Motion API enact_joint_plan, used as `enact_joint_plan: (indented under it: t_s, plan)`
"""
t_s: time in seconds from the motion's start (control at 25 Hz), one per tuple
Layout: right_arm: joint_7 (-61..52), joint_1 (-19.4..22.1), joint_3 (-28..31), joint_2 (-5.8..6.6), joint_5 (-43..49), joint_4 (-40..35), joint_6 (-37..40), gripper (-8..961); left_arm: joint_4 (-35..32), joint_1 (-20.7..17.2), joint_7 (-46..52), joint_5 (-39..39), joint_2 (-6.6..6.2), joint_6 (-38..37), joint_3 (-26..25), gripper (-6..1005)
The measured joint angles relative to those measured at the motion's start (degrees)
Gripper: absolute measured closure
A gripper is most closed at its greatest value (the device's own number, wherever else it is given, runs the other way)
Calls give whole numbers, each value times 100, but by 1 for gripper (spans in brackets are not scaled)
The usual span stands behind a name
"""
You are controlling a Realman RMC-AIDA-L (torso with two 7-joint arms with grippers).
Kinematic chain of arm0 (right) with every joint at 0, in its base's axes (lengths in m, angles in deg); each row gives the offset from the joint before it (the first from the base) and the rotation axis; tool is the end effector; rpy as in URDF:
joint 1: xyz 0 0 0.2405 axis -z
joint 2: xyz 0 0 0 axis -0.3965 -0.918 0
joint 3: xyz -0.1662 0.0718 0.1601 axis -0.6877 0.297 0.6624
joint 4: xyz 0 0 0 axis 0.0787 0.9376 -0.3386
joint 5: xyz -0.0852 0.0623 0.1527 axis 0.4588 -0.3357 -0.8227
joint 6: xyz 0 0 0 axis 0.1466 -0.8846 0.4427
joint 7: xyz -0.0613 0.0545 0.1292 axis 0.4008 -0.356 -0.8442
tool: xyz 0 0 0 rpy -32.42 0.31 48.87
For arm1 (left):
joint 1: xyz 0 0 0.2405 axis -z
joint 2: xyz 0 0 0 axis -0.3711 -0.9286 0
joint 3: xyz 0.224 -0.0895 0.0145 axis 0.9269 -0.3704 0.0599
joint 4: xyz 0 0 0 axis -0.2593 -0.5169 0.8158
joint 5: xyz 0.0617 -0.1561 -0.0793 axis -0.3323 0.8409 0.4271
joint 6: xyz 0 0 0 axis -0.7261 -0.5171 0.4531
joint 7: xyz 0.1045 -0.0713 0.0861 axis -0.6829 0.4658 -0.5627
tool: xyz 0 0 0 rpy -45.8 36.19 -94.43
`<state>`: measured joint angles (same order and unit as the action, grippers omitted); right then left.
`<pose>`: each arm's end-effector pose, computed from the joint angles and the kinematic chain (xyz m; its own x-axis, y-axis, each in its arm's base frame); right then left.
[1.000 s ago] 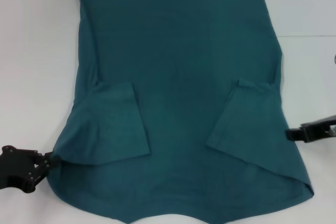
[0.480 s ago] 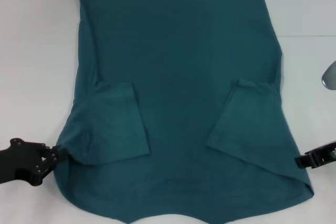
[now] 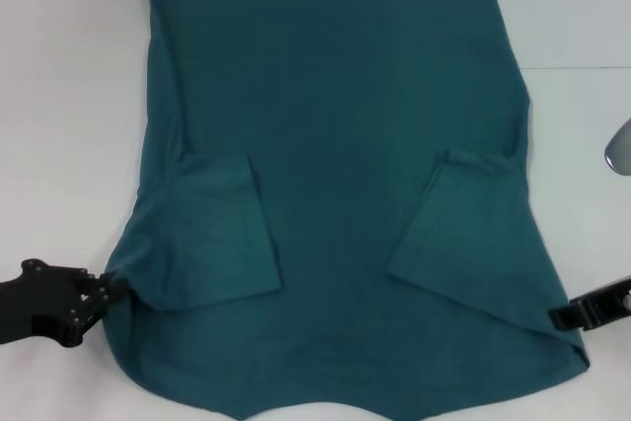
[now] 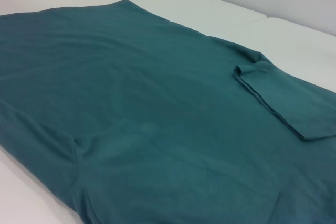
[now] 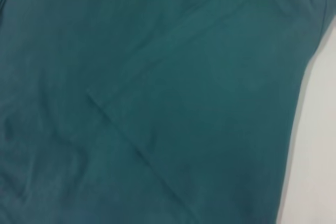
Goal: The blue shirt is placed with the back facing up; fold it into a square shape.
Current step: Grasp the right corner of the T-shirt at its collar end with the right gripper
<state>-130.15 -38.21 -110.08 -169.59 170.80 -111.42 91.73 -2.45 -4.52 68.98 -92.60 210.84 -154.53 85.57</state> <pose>0.2290 0.2767 0.0209 0.4861 -0.8736 -0.0215 -0.7049 -0.3774 -0.6005 -0.3059 0.2637 0.0266 0.8131 0.4458 0.3744 0.5744 -0.7187 -0.3918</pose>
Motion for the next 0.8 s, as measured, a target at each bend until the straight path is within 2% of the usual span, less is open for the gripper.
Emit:
enact_joint_plan:
  t_s: [0.32, 0.8]
  plan:
    - [-4, 198, 42, -4, 57, -53, 99, 510, 99, 89, -19, 0, -4, 37, 1, 954]
    - [-6, 238, 16, -4, 159, -13, 96, 510, 134, 111, -78, -1, -17, 36, 10, 955]
